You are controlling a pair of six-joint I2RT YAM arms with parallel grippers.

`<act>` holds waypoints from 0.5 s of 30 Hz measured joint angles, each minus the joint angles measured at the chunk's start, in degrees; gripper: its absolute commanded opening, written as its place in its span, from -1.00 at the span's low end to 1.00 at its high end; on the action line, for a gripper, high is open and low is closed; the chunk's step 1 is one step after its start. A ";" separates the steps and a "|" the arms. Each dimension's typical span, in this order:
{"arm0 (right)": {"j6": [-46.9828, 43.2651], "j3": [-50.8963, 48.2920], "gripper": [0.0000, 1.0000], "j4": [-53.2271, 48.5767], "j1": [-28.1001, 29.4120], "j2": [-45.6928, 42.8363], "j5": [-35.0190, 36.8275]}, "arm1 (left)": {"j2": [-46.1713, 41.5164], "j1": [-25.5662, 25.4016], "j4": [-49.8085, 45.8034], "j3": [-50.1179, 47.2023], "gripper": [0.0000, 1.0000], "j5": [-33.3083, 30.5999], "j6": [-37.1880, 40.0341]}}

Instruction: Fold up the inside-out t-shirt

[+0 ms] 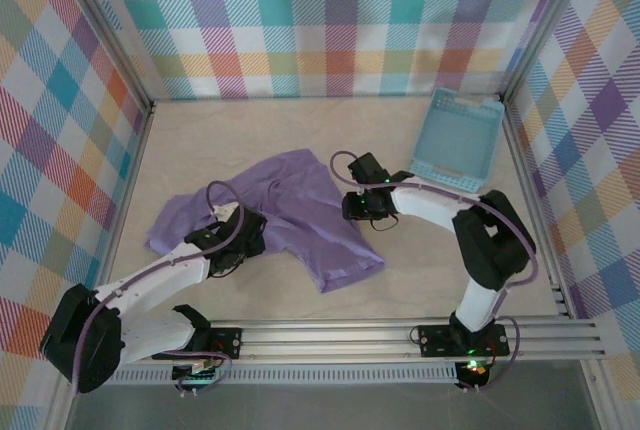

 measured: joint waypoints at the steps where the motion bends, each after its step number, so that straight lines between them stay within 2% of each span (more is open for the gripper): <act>1: -0.26 0.70 -0.30 -0.15 0.00 1.36 -0.02 | 1.46 1.44 0.42 0.00 0.32 1.25 -0.02; 7: -1.16 1.70 -0.98 -1.03 -0.90 4.48 0.42 | 12.04 5.55 4.33 0.81 0.28 5.99 0.02; 15: -1.20 1.22 -1.00 -1.53 -8.92 2.05 0.17 | 22.47 5.62 10.78 9.11 0.24 7.04 0.94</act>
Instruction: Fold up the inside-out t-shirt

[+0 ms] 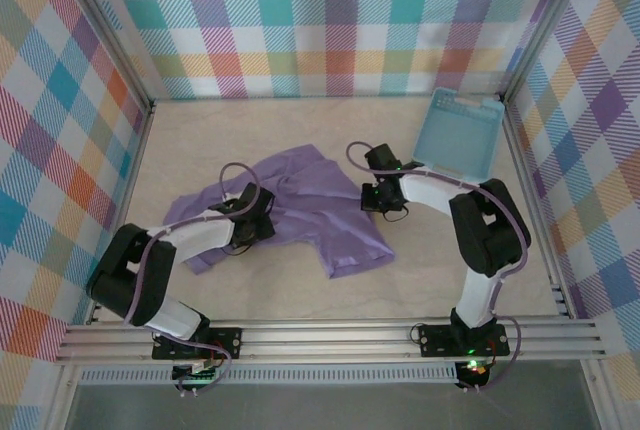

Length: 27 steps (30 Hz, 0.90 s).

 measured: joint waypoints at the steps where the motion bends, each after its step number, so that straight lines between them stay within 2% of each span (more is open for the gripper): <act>1: -0.02 0.00 -1.00 -0.13 -1.05 -0.83 0.00 | 1.42 0.00 0.85 1.31 0.22 0.22 0.42; 7: -0.02 0.15 -1.00 -0.94 -5.60 -2.84 -0.17 | 4.70 -0.39 2.49 6.21 0.25 3.74 3.41; 9: -0.02 0.15 -0.93 -1.60 -6.54 -2.89 -0.15 | 3.74 -0.90 1.18 6.75 0.26 3.67 4.33; 15: -0.02 -0.68 -0.87 -2.56 -7.37 -4.39 0.79 | -8.90 -1.01 -5.70 4.07 0.28 -0.35 3.85; 18: 0.00 -1.20 -0.88 -3.06 -7.45 -5.64 1.38 | -17.31 0.94 -10.38 0.92 0.26 -3.48 1.44; 22: 0.22 -2.47 -0.89 -3.17 -8.76 -6.47 1.27 | -25.99 6.84 -14.84 -4.90 0.27 -5.11 -2.29; 24: 0.24 -3.34 -0.89 -3.21 -10.08 -6.67 0.85 | -27.19 8.63 -16.65 -6.54 0.28 -5.09 -3.80; 27: 0.24 -3.98 -0.90 -3.19 -11.28 -6.71 0.35 | -24.33 9.42 -17.16 -6.91 0.27 -4.00 -4.98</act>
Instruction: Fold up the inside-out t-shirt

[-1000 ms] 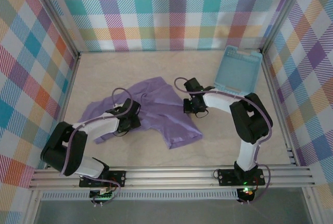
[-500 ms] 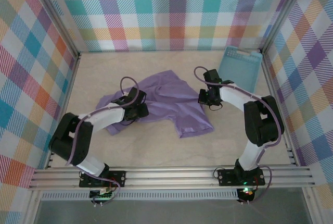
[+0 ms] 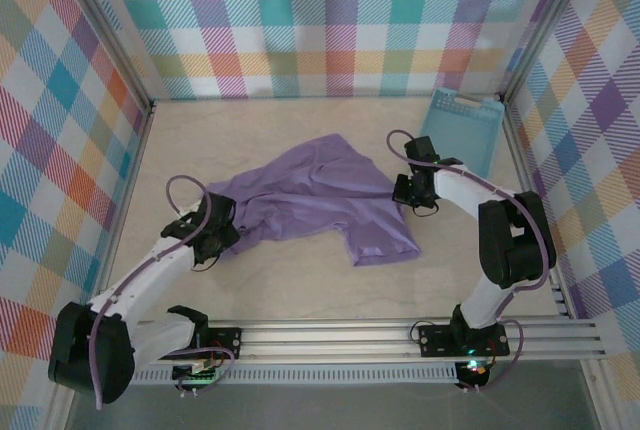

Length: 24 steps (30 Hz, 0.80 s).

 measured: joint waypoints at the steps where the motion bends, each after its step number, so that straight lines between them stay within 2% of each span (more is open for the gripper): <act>1: 0.02 -0.13 -0.90 0.04 -0.22 -0.02 -0.24 | 1.77 0.09 0.44 0.00 0.26 0.66 -0.13; 3: 0.15 -0.22 -0.90 0.02 -0.17 -0.02 -0.66 | 5.57 0.31 1.51 0.00 0.23 2.01 -0.07; 5: 0.20 -0.22 -0.90 0.04 -0.17 -0.04 -0.96 | 9.18 0.33 3.02 0.02 0.10 3.43 -0.02; 11: 0.17 -0.20 -1.00 -0.09 -0.33 -0.39 -0.98 | 13.29 1.25 4.46 1.77 -0.61 5.03 1.55; 14: 0.15 0.87 -1.00 -1.31 -0.85 -1.27 -1.05 | 12.02 4.11 2.16 6.14 -0.86 3.93 3.26; 19: -0.31 5.92 -1.00 -4.35 -1.73 -5.03 -0.39 | 1.09 5.92 -0.81 15.28 -0.91 -2.78 5.88; 24: -0.81 8.22 -1.00 -4.52 -3.89 -9.68 0.09 | -14.10 5.95 -0.68 13.53 -0.85 -7.43 6.16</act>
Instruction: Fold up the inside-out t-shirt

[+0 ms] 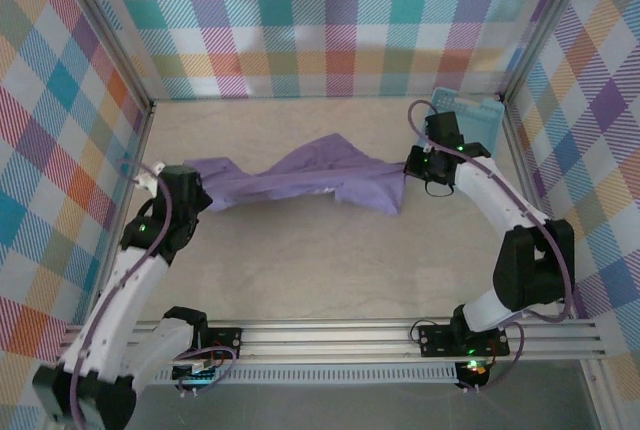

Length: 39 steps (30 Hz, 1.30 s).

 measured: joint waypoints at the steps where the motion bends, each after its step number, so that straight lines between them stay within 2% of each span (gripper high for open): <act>1: -0.11 0.00 -1.00 -0.07 -0.33 -0.22 -0.20 | -1.64 0.00 0.17 -1.53 -0.85 0.09 -0.02; 3: -0.15 -0.02 -1.00 -0.11 -0.50 0.26 -1.03 | -1.44 0.00 0.35 -4.52 -0.84 1.03 0.00; 8: -0.15 -0.02 -1.00 0.00 -0.55 4.33 -3.69 | 6.45 0.00 1.42 -10.10 -0.77 6.03 0.44; 17: -1.25 3.23 -0.93 -0.66 -0.70 11.47 -5.16 | 19.50 2.03 4.48 -6.91 -0.66 8.50 2.80; 20: -1.64 8.90 -0.91 -2.21 -0.66 14.80 -5.20 | 24.87 4.20 5.25 -2.51 -0.61 8.22 3.15; 22: -2.16 14.27 -0.85 -3.04 -0.24 18.08 -5.20 | 28.63 5.44 6.25 0.50 -0.48 8.31 3.58; 25: -2.75 22.58 -0.69 -4.26 0.55 23.45 -5.05 | 34.84 7.41 7.34 4.85 -0.24 8.52 4.42; 29: -3.98 32.39 -0.53 -6.60 1.38 30.42 -4.59 | 40.70 9.99 7.61 7.89 -0.15 8.50 4.26; 32: -4.70 36.09 -0.43 -8.13 1.79 33.09 -4.37 | 39.91 10.43 6.38 7.63 0.05 8.26 3.98; 34: -5.31 36.09 -0.38 -9.09 1.88 33.09 -4.07 | 36.28 9.03 5.33 6.60 0.15 7.30 3.82; 39: -5.90 31.80 -0.27 -8.96 1.97 29.99 -3.82 | 24.46 -0.09 1.79 4.90 0.21 5.75 2.64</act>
